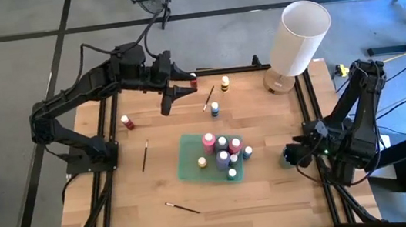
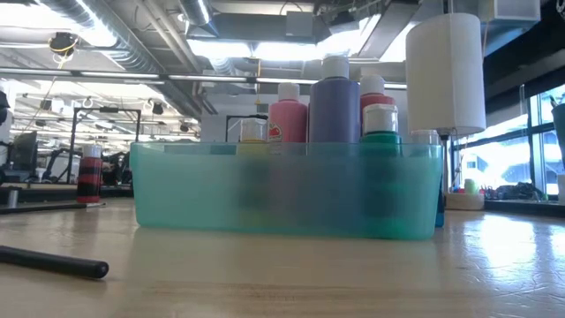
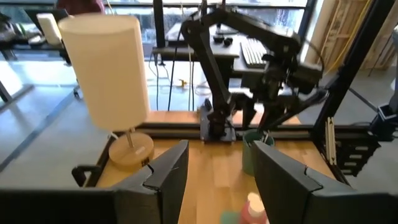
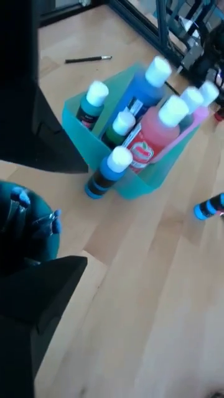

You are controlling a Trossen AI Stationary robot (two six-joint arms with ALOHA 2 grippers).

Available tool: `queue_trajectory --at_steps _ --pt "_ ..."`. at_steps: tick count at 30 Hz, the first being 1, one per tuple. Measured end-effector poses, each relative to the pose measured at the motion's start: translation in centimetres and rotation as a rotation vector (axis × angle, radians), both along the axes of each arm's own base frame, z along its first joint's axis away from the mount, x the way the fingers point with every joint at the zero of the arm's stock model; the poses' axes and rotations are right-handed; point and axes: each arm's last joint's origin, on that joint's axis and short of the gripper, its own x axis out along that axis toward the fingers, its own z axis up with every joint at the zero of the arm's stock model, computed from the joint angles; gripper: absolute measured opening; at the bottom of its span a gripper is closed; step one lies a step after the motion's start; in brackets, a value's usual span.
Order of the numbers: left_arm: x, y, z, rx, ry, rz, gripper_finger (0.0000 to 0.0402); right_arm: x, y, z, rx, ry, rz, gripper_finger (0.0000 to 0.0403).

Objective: Pick & Place Paint Supplies
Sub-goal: Put the small red paint bottle into the light green bin

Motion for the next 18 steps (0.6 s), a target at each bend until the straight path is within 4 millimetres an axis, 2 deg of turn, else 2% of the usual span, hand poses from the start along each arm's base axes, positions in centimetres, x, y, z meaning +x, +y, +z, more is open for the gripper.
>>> queue_trajectory --at_steps 5,9,13,18 --pt "-0.2 -0.1 -0.7 -0.021 0.076 0.001 0.0171 0.3 0.3 2.3 -0.088 -0.061 0.089 0.0246" --pt "-0.5 -0.1 -1.6 -0.009 0.168 0.012 0.0171 0.7 0.1 4.6 -0.22 -0.178 0.138 0.0247" --pt "-1.0 0.2 -2.5 0.025 0.285 0.104 0.0171 1.6 -0.4 6.8 -0.346 -0.285 0.133 0.0246" --pt "-1.6 0.6 -3.1 0.136 0.378 0.113 0.0171 2.7 -1.2 8.9 -0.502 -0.246 0.124 0.0246"
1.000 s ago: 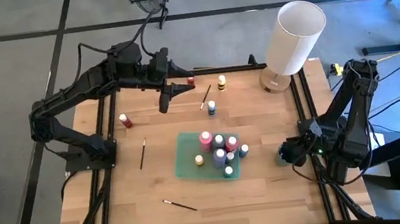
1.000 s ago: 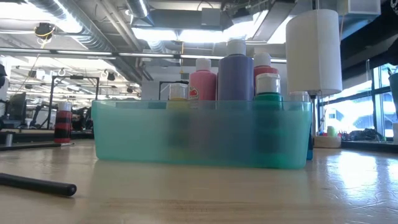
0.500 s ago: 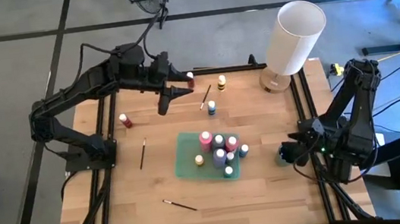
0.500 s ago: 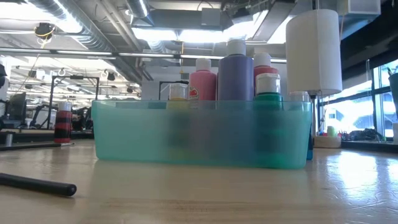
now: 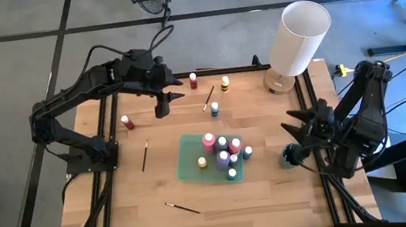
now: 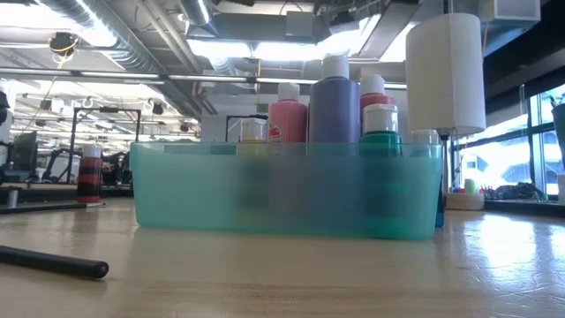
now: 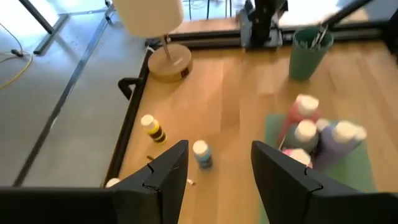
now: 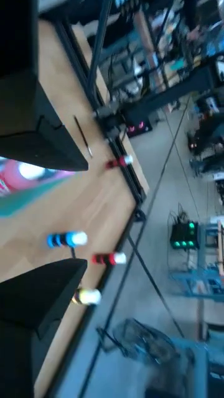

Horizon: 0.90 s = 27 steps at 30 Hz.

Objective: Pick & Place Paint Supplies
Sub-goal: Put the small red paint bottle into the light green bin

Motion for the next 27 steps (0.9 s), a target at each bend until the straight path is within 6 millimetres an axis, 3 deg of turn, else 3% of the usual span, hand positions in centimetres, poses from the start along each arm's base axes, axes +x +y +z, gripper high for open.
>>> queue_trajectory --at_steps 5,8,12,19,27 --pt "-1.3 0.3 -1.4 0.139 0.234 0.014 0.0171 0.7 -0.8 2.0 -0.019 0.012 -0.046 0.0246" --pt "-3.1 1.1 -2.4 0.192 0.461 0.181 0.0171 0.9 -1.2 3.1 0.044 0.035 -0.065 0.0246" --pt "-5.0 2.4 -3.2 0.15 0.622 0.393 0.0171 1.1 -2.2 4.3 0.108 0.075 -0.093 0.0245" --pt "-7.9 4.7 -3.8 -0.133 0.668 0.663 0.0171 1.3 -3.8 5.7 0.022 0.128 -0.125 0.0245" --pt "-9.3 6.3 -3.7 -0.245 0.607 0.875 0.0171 1.2 -5.1 5.7 0.067 0.202 -0.147 0.0245"
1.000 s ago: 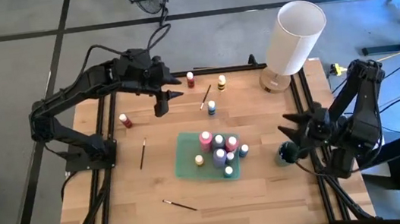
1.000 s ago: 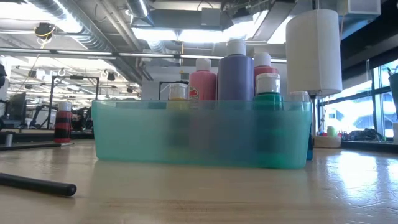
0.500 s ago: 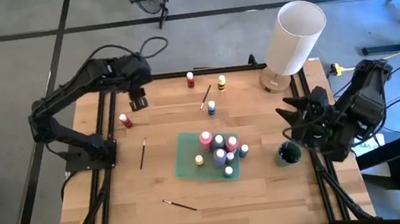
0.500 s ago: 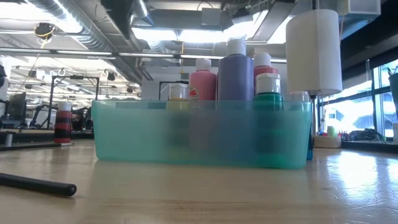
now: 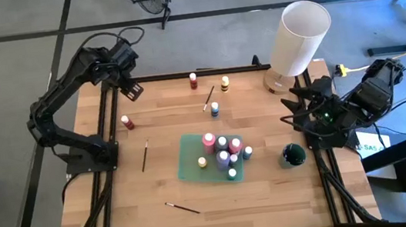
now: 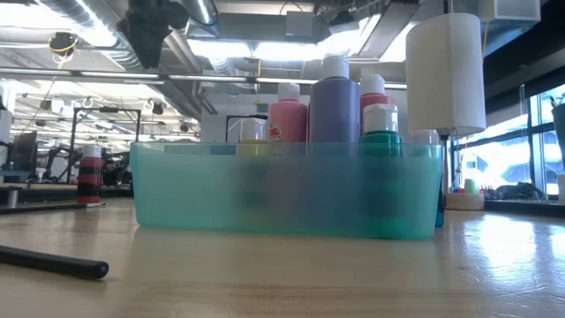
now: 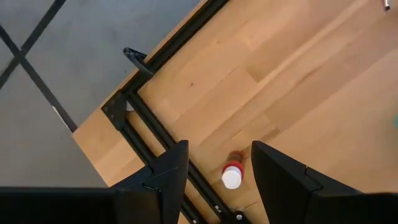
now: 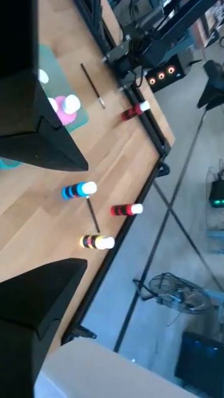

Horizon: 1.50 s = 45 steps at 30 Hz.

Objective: Pick & Place Paint Supplies
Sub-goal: Put the small red paint bottle into the light green bin

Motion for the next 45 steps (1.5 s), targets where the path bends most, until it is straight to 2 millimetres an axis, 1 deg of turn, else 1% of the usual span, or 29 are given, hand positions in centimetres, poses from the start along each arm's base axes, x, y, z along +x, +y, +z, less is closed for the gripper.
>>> queue_trajectory --at_steps 7,10,14,17,21,23,26,31,35,39,45 --pt "-0.6 0.6 0.0 -0.017 0.011 -0.036 0.0176 0.3 0.1 -0.1 0.06 0.024 0.006 0.0245" --pt "-0.8 1.0 0.0 -0.038 -0.019 -0.031 0.0191 0.5 0.3 -0.2 0.07 0.025 0.008 0.0245" --pt "-1.5 1.7 -0.3 -0.057 -0.015 -0.016 0.0221 0.6 0.4 -0.2 0.063 0.031 0.01 0.0245" --pt "-2.0 2.3 -1.5 -0.098 0.01 0.015 0.0248 0.6 0.3 -0.2 0.039 0.03 0.007 0.0245" --pt "-2.8 3.0 -3.9 -0.171 0.066 0.094 0.0275 0.8 0.0 -0.2 0.016 0.036 -0.005 0.0245" --pt "-3.1 3.1 -5.3 -0.221 0.099 0.125 0.028 0.8 -0.1 -0.2 0.01 0.042 -0.014 0.0245" --pt "-3.2 2.7 -7.2 -0.305 0.123 0.125 0.028 1.0 -0.4 -0.2 0.01 0.042 -0.033 0.0245" --pt "-2.9 1.5 -9.4 -0.407 0.086 0.09 0.0281 1.2 -0.8 -0.2 -0.014 0.064 -0.053 0.0245" --pt "-2.9 0.5 -10.6 -0.405 0.081 0.072 0.0281 1.3 -1.2 -0.2 -0.027 0.077 -0.075 0.0245" --pt "-3.0 0.2 -11.3 -0.373 0.048 0.066 0.0281 1.5 -1.6 -0.2 -0.043 0.098 -0.089 0.0245" --pt "-3.2 0.0 -12.2 -0.381 0.041 0.133 0.0281 1.8 -1.9 -0.1 -0.048 0.106 -0.109 0.0245"
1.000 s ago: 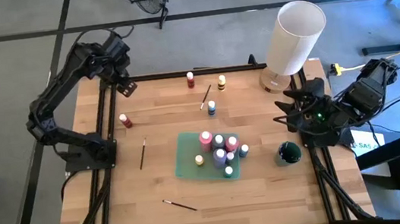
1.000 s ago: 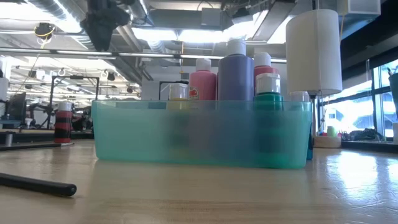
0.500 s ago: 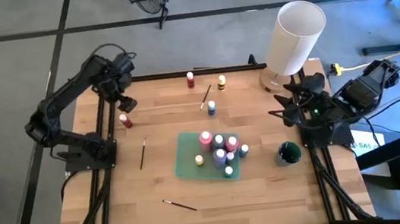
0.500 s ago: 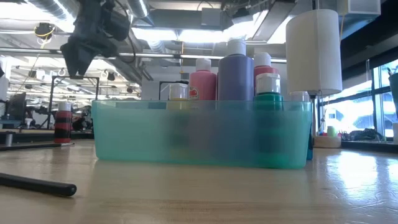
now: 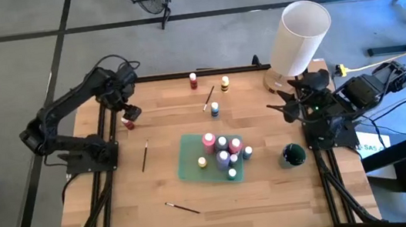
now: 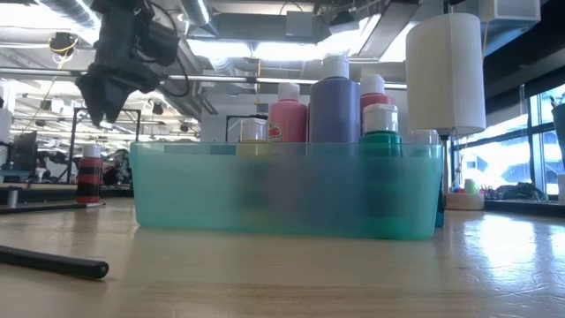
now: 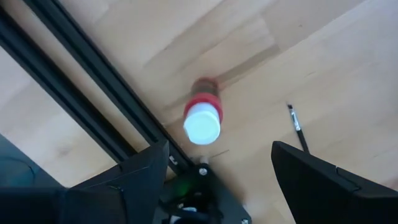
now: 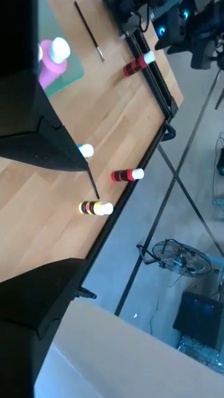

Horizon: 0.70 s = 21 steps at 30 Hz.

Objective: Pick & Place Paint Supplies
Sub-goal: Put the small red paint bottle into the light green bin

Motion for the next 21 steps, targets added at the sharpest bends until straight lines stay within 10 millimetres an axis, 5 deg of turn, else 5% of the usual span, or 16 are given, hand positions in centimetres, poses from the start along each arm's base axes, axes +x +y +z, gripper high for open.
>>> queue_trajectory --at_steps 21 --pt "-0.5 -0.5 -5.1 -0.031 0.046 0.139 0.0281 1.5 0.9 0.6 0.024 0.024 0.174 0.0245"
